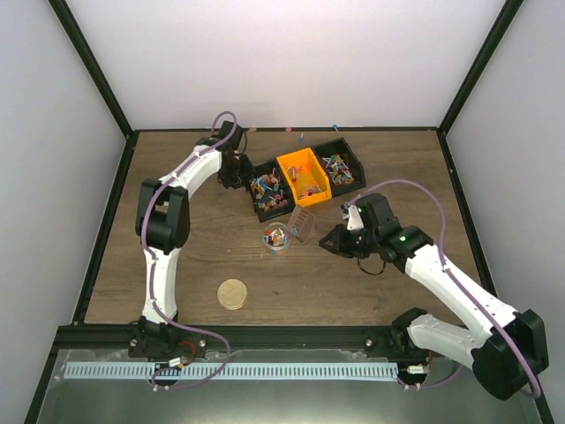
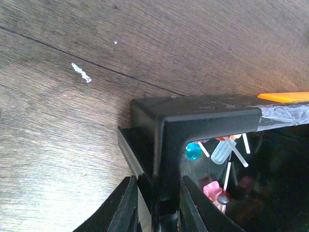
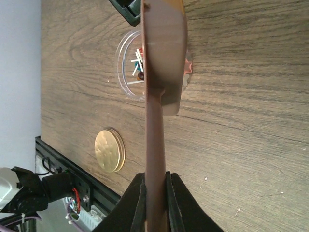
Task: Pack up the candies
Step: Place the fake candies in the packing bottle.
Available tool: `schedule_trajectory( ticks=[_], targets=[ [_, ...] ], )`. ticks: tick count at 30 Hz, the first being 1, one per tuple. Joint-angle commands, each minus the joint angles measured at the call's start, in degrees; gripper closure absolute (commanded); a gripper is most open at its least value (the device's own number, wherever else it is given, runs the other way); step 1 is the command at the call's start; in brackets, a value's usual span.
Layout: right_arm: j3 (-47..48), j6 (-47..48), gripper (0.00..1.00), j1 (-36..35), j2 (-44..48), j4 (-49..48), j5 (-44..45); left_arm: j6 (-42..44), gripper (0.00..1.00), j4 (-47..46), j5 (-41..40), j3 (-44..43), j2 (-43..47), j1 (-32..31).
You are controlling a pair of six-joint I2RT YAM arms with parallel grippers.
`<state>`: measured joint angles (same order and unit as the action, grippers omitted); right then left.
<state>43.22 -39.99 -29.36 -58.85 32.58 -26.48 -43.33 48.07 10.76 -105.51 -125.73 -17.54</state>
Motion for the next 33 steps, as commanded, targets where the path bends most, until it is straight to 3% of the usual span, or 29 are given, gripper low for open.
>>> schedule_trajectory(
  ticks=[1, 6, 20, 33],
  targets=[
    [4.56, 3.01, 0.99, -2.61, -0.82, 7.11, 6.77, -0.78, 0.75, -0.77, 0.59, 0.39, 1.98, -1.09],
    [8.1, 1.59, 0.99, -6.79, -2.04, 10.87, 12.36, -1.05, 0.72, -0.11, -0.33, -0.25, 1.98, -2.22],
    [18.02, 0.1, 0.99, -13.68, -6.54, 19.49, 21.55, -1.76, 0.47, 1.64, -1.94, 0.53, 2.9, -2.71],
    [27.0, -0.7, 0.99, -20.1, -12.71, 26.16, 27.45, -1.42, 0.44, 1.58, -2.77, 0.79, 2.34, -3.5]
  ],
)
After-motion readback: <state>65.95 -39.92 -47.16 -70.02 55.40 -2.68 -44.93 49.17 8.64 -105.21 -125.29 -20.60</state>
